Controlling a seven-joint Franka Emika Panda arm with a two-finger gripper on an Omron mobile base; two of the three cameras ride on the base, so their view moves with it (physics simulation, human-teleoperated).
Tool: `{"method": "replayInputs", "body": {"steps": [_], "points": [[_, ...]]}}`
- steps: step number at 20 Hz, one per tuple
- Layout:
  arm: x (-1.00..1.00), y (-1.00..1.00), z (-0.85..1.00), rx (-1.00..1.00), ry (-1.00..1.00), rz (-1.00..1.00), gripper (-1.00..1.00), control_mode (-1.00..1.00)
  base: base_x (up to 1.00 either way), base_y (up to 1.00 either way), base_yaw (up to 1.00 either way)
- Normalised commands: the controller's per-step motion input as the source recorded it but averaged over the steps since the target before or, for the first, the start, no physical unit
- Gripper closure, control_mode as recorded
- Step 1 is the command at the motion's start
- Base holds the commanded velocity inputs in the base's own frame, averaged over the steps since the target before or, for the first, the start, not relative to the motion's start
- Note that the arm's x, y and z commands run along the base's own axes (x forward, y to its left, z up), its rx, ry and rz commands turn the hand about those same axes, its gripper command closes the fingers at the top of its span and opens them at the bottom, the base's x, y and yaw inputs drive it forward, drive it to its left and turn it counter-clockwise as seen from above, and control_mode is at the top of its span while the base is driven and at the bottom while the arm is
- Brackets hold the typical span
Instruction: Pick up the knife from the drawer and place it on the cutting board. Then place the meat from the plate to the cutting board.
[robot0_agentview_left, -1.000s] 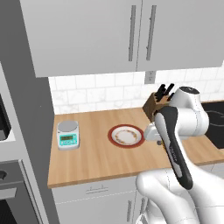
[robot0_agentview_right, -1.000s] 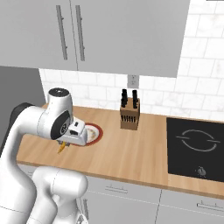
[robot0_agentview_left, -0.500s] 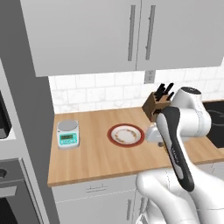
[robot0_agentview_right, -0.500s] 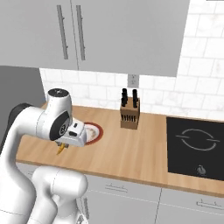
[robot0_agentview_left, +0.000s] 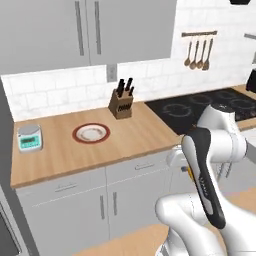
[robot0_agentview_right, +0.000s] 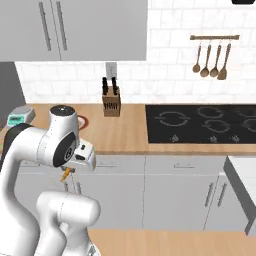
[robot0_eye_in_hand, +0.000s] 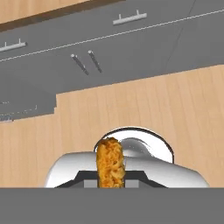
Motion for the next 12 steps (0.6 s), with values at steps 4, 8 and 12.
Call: {"method": "replayInputs", "body": {"steps": [4,8,12], "points": [[0.00,0.00,0.00,0.00,0.00,0.00,1.00,1.00,-0.20,-0.38,-0.71],[0.00,0.00,0.00,0.00,0.00,0.00,1.00,1.00,0.00,-0.73,-0.71],[0.00,0.00,0.00,0.00,0.00,0.00,1.00,1.00,0.02,-0.86,-0.68]]}}
